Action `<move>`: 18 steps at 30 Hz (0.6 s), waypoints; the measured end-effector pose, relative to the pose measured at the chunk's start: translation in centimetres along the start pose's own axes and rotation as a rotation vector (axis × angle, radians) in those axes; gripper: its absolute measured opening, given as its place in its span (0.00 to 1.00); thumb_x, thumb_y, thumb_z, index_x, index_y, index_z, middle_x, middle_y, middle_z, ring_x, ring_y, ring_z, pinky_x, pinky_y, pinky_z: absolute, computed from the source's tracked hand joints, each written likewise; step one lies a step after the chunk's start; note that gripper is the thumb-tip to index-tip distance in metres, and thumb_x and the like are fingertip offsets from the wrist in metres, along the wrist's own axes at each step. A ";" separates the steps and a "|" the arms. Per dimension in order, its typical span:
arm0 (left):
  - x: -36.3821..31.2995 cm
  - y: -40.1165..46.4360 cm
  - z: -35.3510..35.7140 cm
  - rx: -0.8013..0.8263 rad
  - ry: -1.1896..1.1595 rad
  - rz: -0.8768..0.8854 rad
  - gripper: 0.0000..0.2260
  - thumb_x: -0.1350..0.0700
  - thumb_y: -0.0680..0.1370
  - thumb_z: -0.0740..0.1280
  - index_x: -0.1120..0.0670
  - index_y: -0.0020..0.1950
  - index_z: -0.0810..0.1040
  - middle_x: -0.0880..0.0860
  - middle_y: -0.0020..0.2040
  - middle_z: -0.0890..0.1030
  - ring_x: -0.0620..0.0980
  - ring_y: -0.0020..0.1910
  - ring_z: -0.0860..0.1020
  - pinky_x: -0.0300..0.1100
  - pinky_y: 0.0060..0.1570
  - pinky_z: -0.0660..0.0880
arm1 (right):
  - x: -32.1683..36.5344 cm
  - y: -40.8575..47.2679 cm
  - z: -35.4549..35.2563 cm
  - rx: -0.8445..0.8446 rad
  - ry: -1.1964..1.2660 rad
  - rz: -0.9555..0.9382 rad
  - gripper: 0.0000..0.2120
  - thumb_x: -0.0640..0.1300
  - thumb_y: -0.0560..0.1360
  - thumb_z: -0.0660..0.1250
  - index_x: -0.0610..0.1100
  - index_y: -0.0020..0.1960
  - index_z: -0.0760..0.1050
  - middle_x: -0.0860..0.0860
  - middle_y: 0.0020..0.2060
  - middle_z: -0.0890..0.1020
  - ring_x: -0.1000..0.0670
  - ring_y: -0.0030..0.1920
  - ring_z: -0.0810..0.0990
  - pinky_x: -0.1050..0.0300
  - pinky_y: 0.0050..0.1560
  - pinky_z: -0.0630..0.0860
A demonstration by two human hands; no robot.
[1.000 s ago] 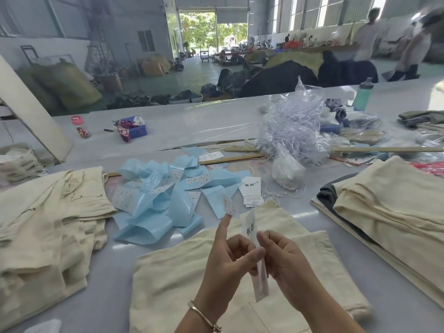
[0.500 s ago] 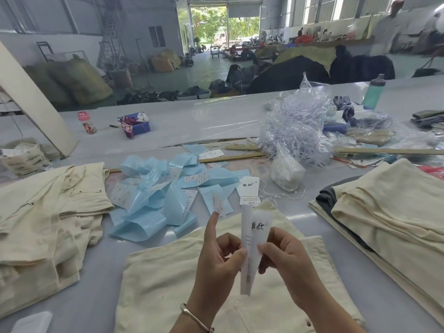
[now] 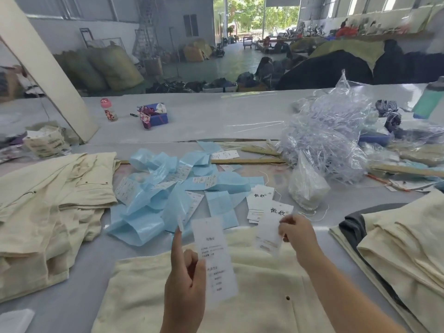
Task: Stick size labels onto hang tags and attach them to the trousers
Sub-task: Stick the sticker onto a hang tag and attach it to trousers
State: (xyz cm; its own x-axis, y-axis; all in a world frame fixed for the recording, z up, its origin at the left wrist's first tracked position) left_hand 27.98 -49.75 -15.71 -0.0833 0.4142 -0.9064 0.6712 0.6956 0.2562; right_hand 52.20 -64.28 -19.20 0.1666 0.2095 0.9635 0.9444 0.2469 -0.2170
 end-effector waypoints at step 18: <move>2.5 3.3 0.9 -0.104 0.162 -0.135 0.38 0.65 0.73 0.71 0.41 0.76 0.59 0.43 0.25 0.67 0.42 0.24 0.68 0.29 0.29 0.68 | -1.5 10.8 4.5 -0.069 -0.239 -0.101 0.08 0.31 0.71 0.67 0.43 0.43 0.79 0.45 0.42 0.80 0.45 0.44 0.77 0.54 0.44 0.71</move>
State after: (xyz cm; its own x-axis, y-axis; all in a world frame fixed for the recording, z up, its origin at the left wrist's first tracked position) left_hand 30.62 -46.91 -17.44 -0.2900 0.3964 -0.8711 0.5675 0.8041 0.1770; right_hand 60.89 -57.69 -23.67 0.0071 0.4068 0.9135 0.9713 0.2143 -0.1029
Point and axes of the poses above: each hand's wrist, its own y-axis towards the middle knuckle, its own z-axis out of the palm, x = y × z, the point moved 3 cm from there along y, towards the middle knuckle
